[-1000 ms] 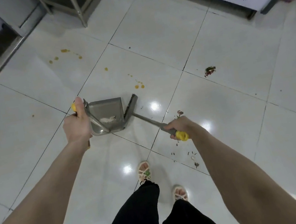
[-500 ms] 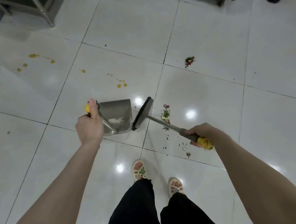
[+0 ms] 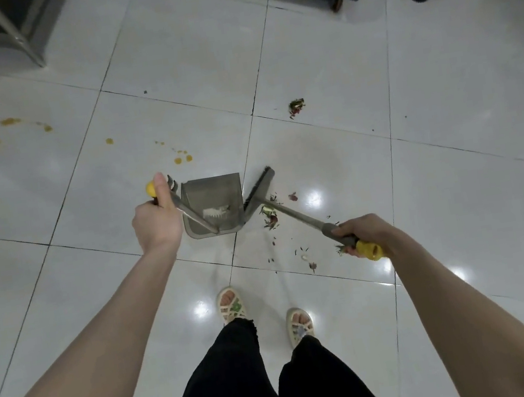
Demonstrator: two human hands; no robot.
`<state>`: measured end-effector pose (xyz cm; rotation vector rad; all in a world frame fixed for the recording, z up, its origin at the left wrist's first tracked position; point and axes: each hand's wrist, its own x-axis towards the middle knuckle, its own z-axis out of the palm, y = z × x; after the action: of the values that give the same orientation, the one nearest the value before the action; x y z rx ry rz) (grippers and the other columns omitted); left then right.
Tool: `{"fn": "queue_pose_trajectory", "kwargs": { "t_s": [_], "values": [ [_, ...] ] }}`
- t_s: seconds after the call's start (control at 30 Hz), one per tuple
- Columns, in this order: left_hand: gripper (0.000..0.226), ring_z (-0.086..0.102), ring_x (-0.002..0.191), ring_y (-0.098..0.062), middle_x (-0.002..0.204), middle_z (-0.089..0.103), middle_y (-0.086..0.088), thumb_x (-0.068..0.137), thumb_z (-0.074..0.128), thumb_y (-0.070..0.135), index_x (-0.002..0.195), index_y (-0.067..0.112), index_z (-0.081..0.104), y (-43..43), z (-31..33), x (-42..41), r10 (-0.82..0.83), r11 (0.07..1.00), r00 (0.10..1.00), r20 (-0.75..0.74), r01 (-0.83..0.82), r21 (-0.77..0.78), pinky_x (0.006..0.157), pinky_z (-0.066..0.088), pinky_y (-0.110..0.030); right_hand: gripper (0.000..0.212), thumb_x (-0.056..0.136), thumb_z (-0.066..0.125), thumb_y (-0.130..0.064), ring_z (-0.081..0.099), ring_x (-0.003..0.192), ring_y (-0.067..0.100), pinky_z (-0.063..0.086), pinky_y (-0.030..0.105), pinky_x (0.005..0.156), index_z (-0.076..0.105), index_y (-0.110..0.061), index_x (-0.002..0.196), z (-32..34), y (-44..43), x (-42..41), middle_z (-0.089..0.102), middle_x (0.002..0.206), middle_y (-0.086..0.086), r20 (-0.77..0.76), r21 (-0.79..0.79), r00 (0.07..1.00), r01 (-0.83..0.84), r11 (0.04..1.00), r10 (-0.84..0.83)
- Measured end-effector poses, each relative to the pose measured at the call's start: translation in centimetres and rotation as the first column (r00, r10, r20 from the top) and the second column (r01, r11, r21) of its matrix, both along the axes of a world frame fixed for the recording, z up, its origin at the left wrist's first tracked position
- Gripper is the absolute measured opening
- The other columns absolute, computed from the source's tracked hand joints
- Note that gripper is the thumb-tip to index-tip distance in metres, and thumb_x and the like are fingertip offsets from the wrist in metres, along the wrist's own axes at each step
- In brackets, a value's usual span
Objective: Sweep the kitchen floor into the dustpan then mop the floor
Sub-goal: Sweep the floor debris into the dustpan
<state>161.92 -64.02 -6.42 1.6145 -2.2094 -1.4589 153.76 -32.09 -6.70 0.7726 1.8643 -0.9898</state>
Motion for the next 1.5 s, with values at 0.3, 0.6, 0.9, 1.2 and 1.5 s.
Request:
{"fn": "queue_pose_trajectory", "kwargs": {
  "t_s": [0.3, 0.6, 0.9, 1.2, 1.5],
  "values": [
    [0.079, 0.057, 0.069, -0.035, 0.064, 0.053, -0.009, 0.082, 0.029, 0.08, 0.059, 0.006, 0.049, -1.5, 2.0, 2.3, 0.091, 0.993, 0.996, -0.011, -0.091, -0.077, 0.072, 0.055, -0.049, 0.019, 0.079, 0.073, -0.003, 0.056, 0.042, 0.018, 0.046, 0.022, 0.04, 0.061, 0.003, 0.092, -0.6, -4.5, 0.5, 0.054, 0.065, 0.012, -0.021, -0.125, 0.989, -0.145, 0.982, 0.143],
    [0.075, 0.054, 0.065, -0.03, 0.064, 0.052, -0.01, 0.087, 0.032, 0.074, 0.06, 0.006, 0.047, -4.0, 2.4, 5.3, 0.186, 0.977, 0.982, 0.016, -0.183, -0.112, 0.07, 0.053, -0.045, 0.02, 0.083, 0.072, -0.007, 0.056, 0.043, 0.017, 0.048, 0.024, 0.043, 0.054, 0.001, 0.078, -3.5, -11.7, 1.3, 0.056, 0.073, 0.014, 0.054, -0.193, 0.959, -0.263, 0.945, 0.278],
    [0.082, 0.062, 0.074, -0.04, 0.065, 0.055, -0.016, 0.078, 0.028, 0.08, 0.058, 0.004, 0.049, -3.3, 1.1, 6.9, 0.214, 0.969, 0.975, 0.065, -0.203, -0.14, 0.074, 0.055, -0.049, 0.02, 0.087, 0.068, -0.008, 0.058, 0.062, 0.024, 0.056, 0.03, 0.054, 0.05, 0.001, 0.088, -3.5, -7.9, -0.2, 0.052, 0.087, 0.017, 0.158, -0.068, 0.953, -0.252, 0.965, 0.26],
    [0.09, 0.063, 0.081, -0.044, 0.067, 0.053, -0.015, 0.064, 0.022, 0.09, 0.059, 0.004, 0.048, -0.4, 1.0, 7.4, 0.267, 0.96, 0.962, 0.055, -0.261, -0.101, 0.073, 0.052, -0.053, 0.021, 0.082, 0.074, -0.009, 0.056, 0.054, 0.021, 0.053, 0.025, 0.045, 0.056, 0.003, 0.08, 0.3, -0.1, -2.6, 0.055, 0.077, 0.014, 0.076, 0.036, 0.947, -0.315, 0.948, 0.312],
    [0.081, 0.055, 0.068, -0.035, 0.059, 0.051, -0.009, 0.078, 0.027, 0.08, 0.058, 0.004, 0.049, 1.1, 1.1, 8.1, 0.187, 0.975, 0.982, 0.029, -0.182, -0.129, 0.065, 0.048, -0.042, 0.024, 0.079, 0.075, -0.008, 0.058, 0.051, 0.021, 0.053, 0.026, 0.046, 0.059, 0.002, 0.094, -1.8, -2.6, -1.7, 0.057, 0.086, 0.015, 0.075, -0.049, 0.934, -0.346, 0.937, 0.349]
  ]
}}
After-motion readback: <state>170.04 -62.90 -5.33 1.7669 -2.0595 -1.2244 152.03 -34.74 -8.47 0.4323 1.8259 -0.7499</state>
